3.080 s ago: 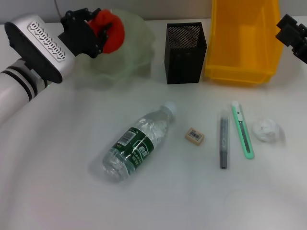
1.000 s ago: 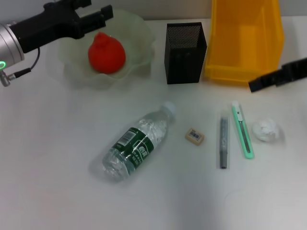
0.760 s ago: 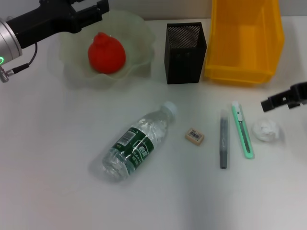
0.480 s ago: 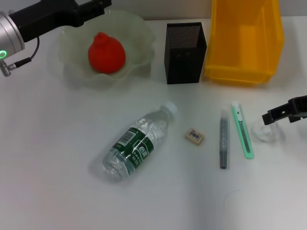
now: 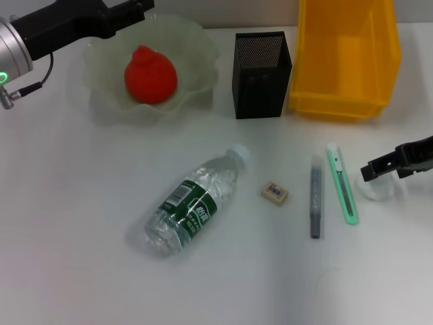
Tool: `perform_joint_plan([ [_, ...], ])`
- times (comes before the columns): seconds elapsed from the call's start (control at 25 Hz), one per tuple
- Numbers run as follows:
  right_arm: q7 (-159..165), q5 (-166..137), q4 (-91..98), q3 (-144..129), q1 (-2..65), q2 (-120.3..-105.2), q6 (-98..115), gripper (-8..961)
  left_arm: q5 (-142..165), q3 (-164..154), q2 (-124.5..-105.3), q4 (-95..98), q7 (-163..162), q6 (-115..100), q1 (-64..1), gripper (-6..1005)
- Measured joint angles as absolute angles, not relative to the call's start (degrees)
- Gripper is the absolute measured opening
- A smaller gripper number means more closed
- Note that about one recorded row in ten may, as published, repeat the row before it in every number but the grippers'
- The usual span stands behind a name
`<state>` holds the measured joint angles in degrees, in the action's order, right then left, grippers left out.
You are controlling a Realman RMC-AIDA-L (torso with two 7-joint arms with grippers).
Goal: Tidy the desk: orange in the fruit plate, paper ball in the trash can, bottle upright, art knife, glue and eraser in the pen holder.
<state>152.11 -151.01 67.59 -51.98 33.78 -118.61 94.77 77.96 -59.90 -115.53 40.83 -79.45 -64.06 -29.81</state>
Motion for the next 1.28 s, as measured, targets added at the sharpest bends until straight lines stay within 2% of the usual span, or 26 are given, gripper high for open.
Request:
perform_joint_plan([
  [0.64,152.0,-155.4,61.8,-52.4,35.5,-118.82,90.9,821,78.0,-59.7,-115.74,40.8,-79.4,-64.1,-29.1,767],
  [1.12,152.0,-155.4,60.1,-52.3,37.0,-118.4,88.3,797,78.0,-59.7,-115.75,40.8,-79.1,-63.6,-29.0,766],
  [1.28,151.9,-155.4,59.7,-52.3,37.4,-118.39,87.6,665,78.0,-59.7,-115.8,40.8,-78.8,-63.1,-29.0,766],
])
